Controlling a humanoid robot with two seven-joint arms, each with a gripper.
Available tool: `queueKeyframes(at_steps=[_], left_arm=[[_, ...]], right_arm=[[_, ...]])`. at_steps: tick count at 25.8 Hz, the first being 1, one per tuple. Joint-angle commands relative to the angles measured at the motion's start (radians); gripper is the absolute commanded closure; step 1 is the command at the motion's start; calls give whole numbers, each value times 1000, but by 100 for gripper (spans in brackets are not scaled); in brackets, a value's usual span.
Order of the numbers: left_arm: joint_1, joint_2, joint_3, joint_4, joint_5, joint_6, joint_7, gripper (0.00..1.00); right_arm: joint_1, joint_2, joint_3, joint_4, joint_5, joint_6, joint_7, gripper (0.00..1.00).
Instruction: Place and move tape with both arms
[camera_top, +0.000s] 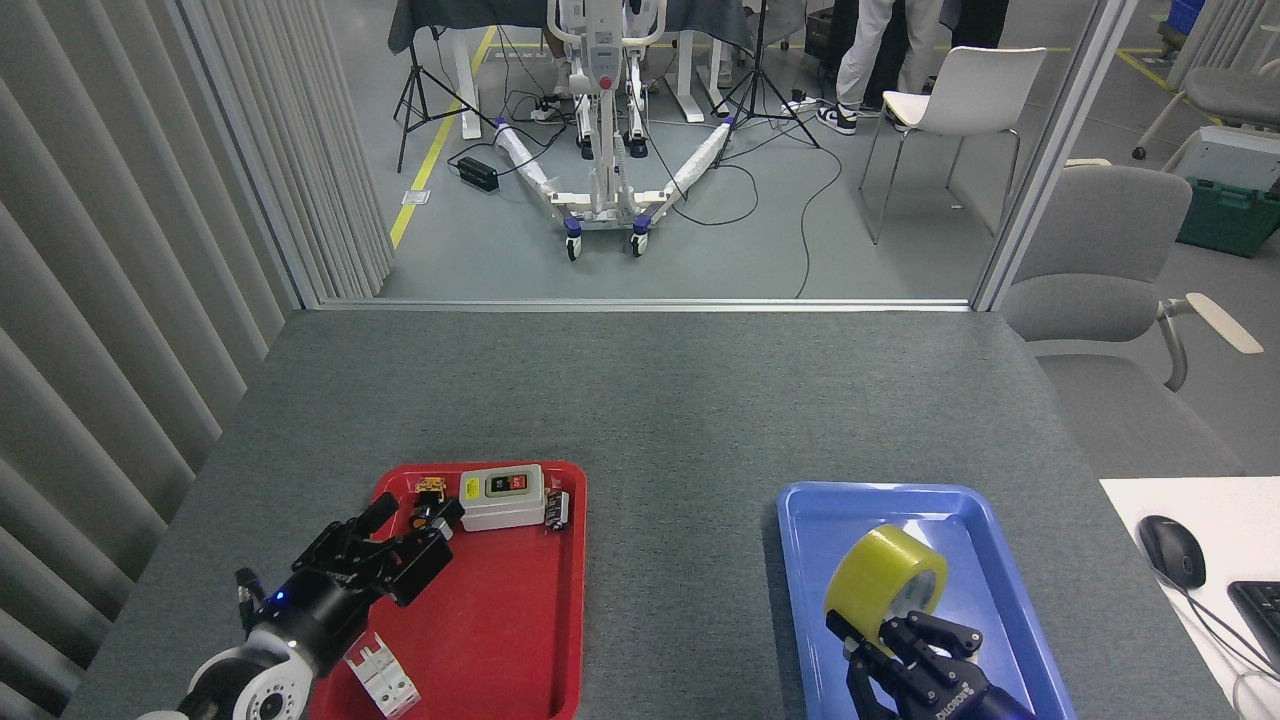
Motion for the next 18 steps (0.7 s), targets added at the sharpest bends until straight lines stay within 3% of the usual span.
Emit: queueKeyframes(at_steps=[1,4,7,8,11,13,18], left_arm=[[130,-78,88,-71,-272,95,86,0],[175,-110,98,-84,-447,171,95,0],[190,-121,108,-96,-464,175,110,0],[192,-120,113,-98,-467,175,136,0],[198,-120,148,-93,-467,178,222,0],[205,-120,182,-93,-464,174,225,0],[216,-107,191,-94,-456,96,227,0]], right_arm=[[-46,-28,1,0,-26,171,142,100],[-112,-80,9,9,-120,296,368,100],[-178,-108,13,17,-195,380,612,98],[-199,-120,18,25,-198,411,659,93],[-264,-143,87,80,-202,483,687,92],[-299,-146,122,100,-206,533,724,95],[-333,-133,133,135,-212,555,959,100]])
